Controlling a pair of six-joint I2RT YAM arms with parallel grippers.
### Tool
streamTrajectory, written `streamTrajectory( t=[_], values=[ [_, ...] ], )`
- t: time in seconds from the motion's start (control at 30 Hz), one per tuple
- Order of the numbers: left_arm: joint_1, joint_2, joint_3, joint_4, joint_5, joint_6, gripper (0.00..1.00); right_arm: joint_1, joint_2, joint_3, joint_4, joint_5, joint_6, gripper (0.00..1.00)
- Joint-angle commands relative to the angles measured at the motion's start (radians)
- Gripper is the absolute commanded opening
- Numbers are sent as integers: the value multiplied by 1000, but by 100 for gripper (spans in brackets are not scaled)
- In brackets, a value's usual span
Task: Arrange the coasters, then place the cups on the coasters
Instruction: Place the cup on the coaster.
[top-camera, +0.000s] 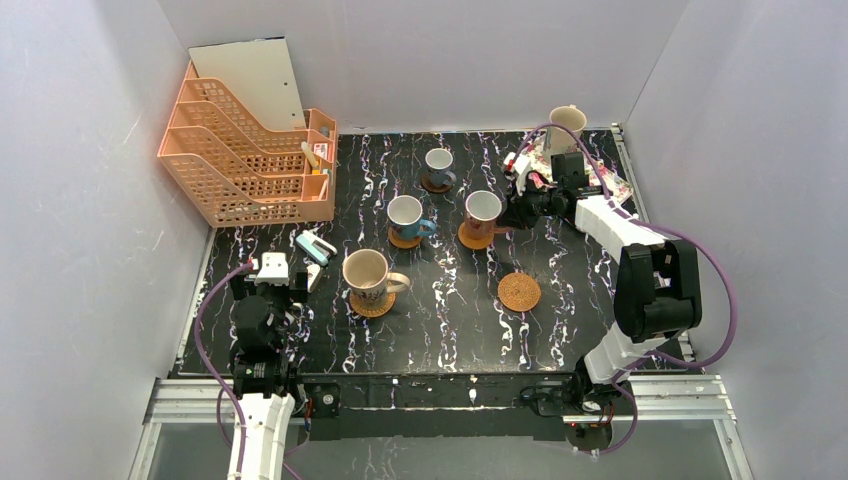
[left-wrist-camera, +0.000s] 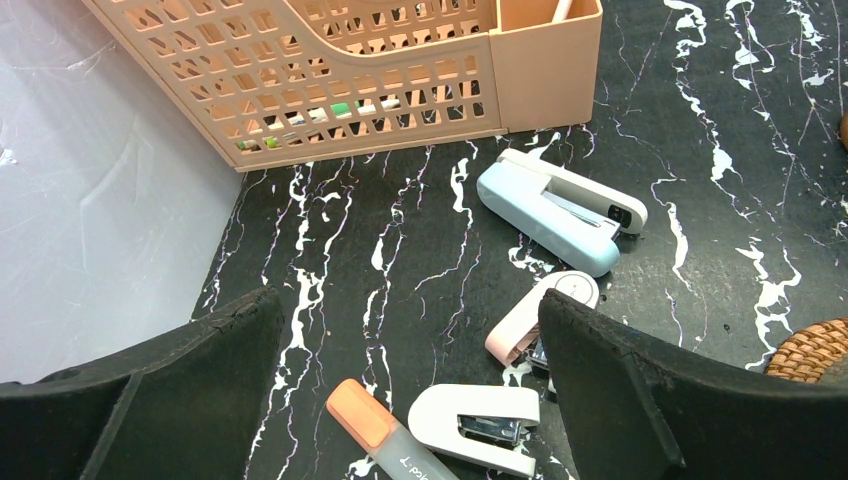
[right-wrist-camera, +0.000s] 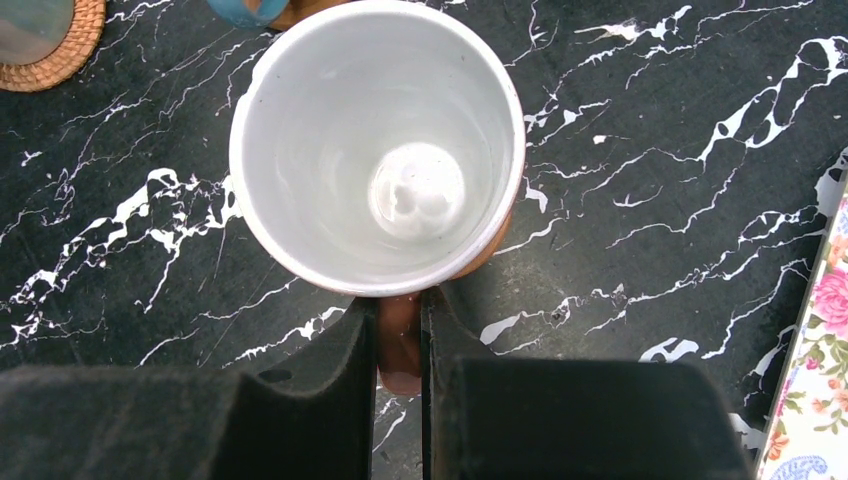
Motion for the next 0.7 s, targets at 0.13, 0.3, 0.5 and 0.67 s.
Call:
streamTrajectory(
  t=[0.13, 0.3, 0.5, 0.67],
  values=[
    [4, -4, -14, 16, -5, 6, 97, -6, 3, 11, 71, -75, 13, 1],
    [4, -5, -15, 17, -10, 3, 97, -6, 13, 14, 69, -72, 14, 1],
    [5, -9, -16, 15, -10, 4, 97, -7, 10, 11, 72, -72, 14, 1],
    [4, -6, -15, 17, -12, 4, 97, -5, 20, 14, 69, -73, 14, 1]
  ],
)
